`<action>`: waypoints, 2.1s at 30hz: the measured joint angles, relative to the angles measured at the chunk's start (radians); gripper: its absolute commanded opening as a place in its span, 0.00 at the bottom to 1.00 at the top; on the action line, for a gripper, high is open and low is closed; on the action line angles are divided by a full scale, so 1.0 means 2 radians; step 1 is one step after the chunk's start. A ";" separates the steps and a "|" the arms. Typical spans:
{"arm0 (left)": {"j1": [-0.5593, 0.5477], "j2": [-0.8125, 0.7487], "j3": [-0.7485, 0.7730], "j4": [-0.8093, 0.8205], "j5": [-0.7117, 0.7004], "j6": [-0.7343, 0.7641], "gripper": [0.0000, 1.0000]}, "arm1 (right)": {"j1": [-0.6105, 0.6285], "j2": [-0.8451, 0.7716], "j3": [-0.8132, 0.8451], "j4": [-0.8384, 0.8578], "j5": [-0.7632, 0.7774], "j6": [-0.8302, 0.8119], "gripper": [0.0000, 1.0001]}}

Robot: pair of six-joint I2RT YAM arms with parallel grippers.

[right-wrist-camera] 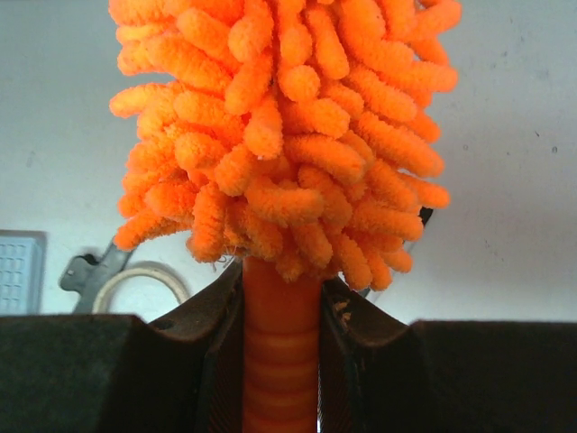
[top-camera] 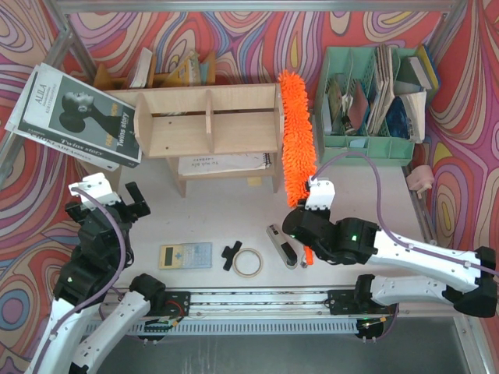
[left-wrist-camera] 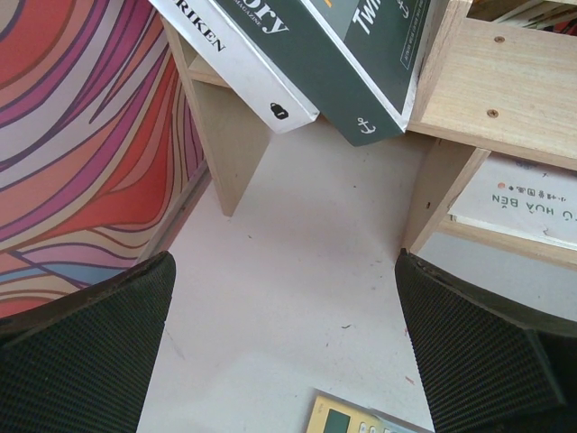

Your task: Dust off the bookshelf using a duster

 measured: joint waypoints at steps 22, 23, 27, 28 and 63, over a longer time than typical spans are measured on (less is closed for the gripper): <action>0.000 0.011 0.000 -0.003 0.000 0.000 0.99 | -0.050 0.012 -0.027 0.039 -0.090 -0.025 0.00; 0.000 0.011 0.000 -0.003 0.000 0.000 0.99 | -0.050 0.010 -0.009 0.038 -0.085 -0.028 0.00; 0.000 0.011 0.000 -0.003 0.000 0.000 0.99 | -0.051 -0.006 0.038 0.042 -0.071 -0.047 0.00; 0.000 0.011 0.000 -0.003 0.000 0.000 0.98 | -0.051 -0.009 0.041 0.045 -0.069 -0.050 0.00; 0.000 0.011 0.000 -0.003 0.000 0.000 0.98 | -0.060 -0.013 -0.006 0.073 -0.084 -0.061 0.00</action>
